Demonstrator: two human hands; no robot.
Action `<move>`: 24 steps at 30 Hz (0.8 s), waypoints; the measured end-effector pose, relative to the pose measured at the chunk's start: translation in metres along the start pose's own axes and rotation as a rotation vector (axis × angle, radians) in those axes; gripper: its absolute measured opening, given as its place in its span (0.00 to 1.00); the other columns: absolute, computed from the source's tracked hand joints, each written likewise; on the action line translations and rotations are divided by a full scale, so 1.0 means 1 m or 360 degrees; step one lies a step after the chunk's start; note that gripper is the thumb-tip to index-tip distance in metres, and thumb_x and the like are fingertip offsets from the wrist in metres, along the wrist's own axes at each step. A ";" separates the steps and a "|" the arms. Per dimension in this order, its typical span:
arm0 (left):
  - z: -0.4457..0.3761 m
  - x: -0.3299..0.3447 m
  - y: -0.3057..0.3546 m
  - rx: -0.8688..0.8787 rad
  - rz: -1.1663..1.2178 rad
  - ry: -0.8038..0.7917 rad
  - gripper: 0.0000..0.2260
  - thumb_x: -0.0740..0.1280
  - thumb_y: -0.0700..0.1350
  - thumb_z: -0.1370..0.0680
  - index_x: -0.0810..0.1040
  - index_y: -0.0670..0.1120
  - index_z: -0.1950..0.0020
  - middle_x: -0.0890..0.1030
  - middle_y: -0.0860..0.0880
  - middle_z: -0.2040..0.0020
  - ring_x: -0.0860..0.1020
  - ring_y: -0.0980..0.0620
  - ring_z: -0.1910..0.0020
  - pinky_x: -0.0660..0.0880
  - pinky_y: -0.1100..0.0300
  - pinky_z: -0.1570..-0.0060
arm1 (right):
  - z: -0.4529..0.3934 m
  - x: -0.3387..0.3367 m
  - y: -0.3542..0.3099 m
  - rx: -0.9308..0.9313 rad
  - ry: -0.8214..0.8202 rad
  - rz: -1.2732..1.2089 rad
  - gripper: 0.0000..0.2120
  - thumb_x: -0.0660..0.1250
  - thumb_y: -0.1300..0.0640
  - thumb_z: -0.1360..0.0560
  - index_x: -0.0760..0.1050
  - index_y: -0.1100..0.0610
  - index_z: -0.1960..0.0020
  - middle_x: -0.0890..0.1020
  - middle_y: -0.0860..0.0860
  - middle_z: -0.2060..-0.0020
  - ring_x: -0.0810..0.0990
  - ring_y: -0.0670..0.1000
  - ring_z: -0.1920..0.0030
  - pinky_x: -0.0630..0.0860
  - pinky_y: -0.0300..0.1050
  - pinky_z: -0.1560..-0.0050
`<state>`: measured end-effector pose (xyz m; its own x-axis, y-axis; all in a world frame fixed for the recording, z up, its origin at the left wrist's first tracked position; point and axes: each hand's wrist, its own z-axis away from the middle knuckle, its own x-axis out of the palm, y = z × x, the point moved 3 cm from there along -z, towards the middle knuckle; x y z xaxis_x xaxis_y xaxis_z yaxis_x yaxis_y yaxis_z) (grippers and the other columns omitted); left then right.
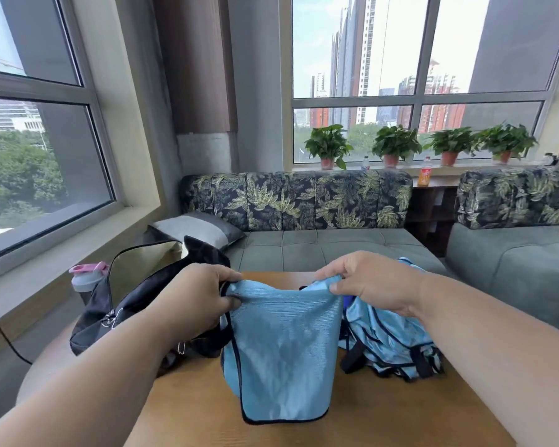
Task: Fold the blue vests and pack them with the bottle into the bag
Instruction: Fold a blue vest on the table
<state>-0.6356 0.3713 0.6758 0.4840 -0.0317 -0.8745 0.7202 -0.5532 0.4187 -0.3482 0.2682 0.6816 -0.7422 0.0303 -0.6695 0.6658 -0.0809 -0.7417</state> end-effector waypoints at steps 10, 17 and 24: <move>-0.072 -0.017 -0.006 0.0270 -0.0752 0.0319 0.08 0.74 0.57 0.23 0.85 0.53 0.53 0.83 0.52 0.55 0.77 0.46 0.49 0.66 0.55 0.56 | -0.066 -0.021 -0.041 -0.0026 0.0003 0.0645 0.09 0.68 0.59 0.17 0.87 0.51 0.48 0.83 0.43 0.67 0.77 0.41 0.69 0.71 0.33 0.68; -0.106 -0.056 -0.020 0.0214 -0.0366 0.0667 0.04 0.75 0.51 0.22 0.85 0.53 0.51 0.81 0.50 0.55 0.77 0.42 0.50 0.74 0.48 0.49 | -0.095 -0.056 -0.073 -0.0228 0.0573 0.0454 0.11 0.65 0.56 0.15 0.83 0.61 0.47 0.77 0.46 0.66 0.71 0.43 0.67 0.65 0.36 0.69; -0.029 0.002 -0.041 0.0152 -0.0197 0.0740 0.11 0.77 0.40 0.28 0.84 0.51 0.48 0.82 0.53 0.51 0.78 0.46 0.49 0.74 0.50 0.48 | -0.051 0.027 -0.003 -0.0494 0.0765 0.0335 0.07 0.68 0.60 0.20 0.82 0.55 0.55 0.79 0.44 0.50 0.76 0.42 0.48 0.67 0.28 0.43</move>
<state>-0.6498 0.4187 0.6639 0.5839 0.4020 -0.7053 0.7481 -0.6039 0.2752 -0.3659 0.3199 0.6636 -0.5227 0.4971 -0.6925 0.8393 0.1579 -0.5202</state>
